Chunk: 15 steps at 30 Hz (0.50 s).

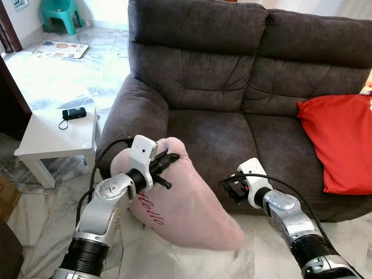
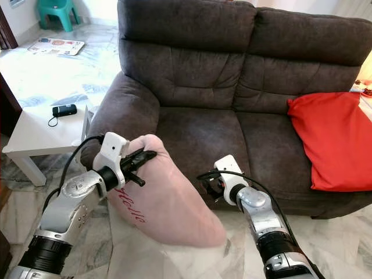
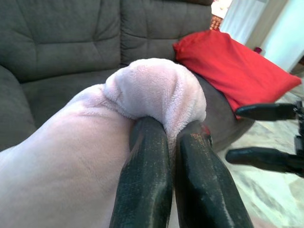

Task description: Move the pillow to the sofa from floor

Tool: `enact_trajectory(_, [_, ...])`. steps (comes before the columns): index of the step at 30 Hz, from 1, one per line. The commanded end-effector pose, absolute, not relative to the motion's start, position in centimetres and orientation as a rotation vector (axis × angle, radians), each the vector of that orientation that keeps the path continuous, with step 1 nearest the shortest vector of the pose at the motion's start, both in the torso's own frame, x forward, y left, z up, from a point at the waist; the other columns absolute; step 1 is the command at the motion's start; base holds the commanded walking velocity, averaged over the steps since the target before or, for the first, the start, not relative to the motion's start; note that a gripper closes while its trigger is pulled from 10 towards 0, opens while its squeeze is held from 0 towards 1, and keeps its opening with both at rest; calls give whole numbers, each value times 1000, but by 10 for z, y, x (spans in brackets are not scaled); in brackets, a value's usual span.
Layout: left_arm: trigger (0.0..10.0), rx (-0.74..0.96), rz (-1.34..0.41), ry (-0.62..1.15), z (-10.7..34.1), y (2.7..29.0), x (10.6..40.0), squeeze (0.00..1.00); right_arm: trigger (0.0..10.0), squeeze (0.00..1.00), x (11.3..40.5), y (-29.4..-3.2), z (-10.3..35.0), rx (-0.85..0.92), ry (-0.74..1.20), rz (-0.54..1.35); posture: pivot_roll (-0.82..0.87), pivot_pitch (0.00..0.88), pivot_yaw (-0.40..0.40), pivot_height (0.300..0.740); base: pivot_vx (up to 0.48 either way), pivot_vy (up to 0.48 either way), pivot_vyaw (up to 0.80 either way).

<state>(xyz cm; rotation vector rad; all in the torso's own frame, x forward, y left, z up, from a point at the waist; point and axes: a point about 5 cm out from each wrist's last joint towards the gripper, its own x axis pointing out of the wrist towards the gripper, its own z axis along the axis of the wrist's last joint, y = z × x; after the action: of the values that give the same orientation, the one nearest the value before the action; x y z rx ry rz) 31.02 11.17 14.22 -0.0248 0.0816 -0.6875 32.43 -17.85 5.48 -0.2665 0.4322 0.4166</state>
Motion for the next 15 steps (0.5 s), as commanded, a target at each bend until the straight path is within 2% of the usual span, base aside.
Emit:
enact_trajectory(1, [10000, -26, -748, -55, 174, 100, 311, 0, 10000, 0, 323, -189, 57, -302, 438, 382, 115, 0, -94, 740, 0, 0, 0])
enact_trajectory(3, [10000, -33, -760, -52, 176, 98, 310, 0, 10000, 0, 320, -201, 53, -351, 469, 347, 112, 0, -88, 740, 0, 0, 0])
enact_trajectory(4, [10000, -36, -761, -50, 176, 99, 310, 0, 10000, 286, 317, -204, 51, -385, 485, 350, 101, 0, -78, 740, 0, 0, 0])
enact_trajectory(6, [10000, -38, -761, -49, 175, 99, 309, 0, 10000, 286, 316, -205, 49, -407, 497, 354, 98, 0, -75, 740, 0, 0, 0])
enact_trajectory(7, [10000, -38, -764, -41, 174, 98, 308, 0, 10000, 1000, 312, -210, 44, -413, 525, 332, 96, 0, -73, 740, 0, 0, 0])
enact_trajectory(15, [10000, -59, -715, -73, 182, 99, 313, 0, 10000, 1000, 300, -203, 31, -349, 546, 354, 92, 0, -69, 740, 0, 0, 0])
